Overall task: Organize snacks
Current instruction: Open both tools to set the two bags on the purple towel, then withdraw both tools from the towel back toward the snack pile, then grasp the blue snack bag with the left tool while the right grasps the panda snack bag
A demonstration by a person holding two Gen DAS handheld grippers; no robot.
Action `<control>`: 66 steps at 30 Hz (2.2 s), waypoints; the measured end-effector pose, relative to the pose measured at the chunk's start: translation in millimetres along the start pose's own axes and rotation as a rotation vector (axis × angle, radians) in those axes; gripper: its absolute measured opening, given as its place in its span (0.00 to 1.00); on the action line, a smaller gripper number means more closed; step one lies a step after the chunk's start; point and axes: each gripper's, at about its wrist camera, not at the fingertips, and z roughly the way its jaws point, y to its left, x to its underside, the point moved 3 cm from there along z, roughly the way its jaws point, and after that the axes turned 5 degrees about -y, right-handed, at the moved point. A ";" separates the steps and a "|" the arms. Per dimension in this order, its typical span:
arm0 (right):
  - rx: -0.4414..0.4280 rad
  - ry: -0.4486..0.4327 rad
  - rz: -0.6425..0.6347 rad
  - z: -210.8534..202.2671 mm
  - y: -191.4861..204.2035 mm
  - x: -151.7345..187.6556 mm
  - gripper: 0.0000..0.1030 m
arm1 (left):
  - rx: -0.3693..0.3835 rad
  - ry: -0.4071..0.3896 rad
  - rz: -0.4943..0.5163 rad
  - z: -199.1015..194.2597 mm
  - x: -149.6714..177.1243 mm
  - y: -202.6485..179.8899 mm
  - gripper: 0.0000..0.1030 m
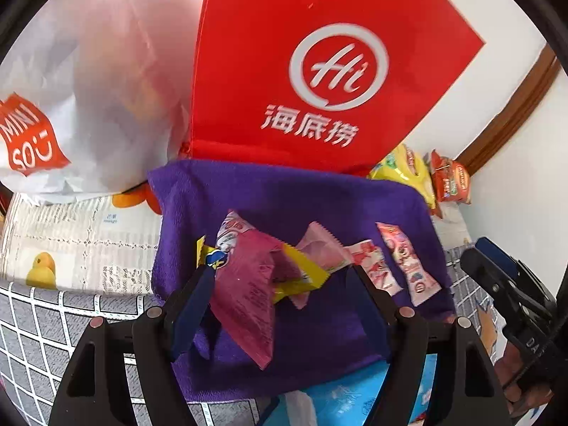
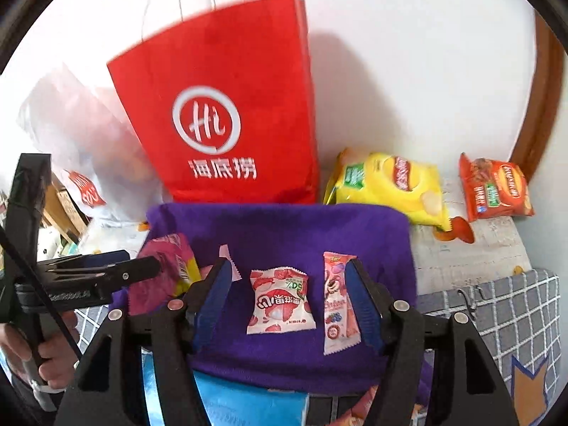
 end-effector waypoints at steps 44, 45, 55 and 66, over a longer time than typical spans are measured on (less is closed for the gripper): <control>0.148 0.132 -0.031 -45.7 -52.7 153.5 0.63 | -0.071 -0.027 -0.014 -124.4 79.8 14.7 0.73; 0.140 0.133 -0.031 -44.0 -53.3 153.2 0.64 | -0.080 -0.029 -0.011 -125.0 80.4 16.0 0.73; 0.088 0.151 -0.057 -20.7 -54.0 151.1 0.73 | -0.072 -0.001 0.003 -122.3 93.1 12.9 0.73; 0.038 0.122 -0.003 -34.5 -64.0 151.3 0.53 | -0.088 0.022 0.007 -122.5 115.6 13.6 0.73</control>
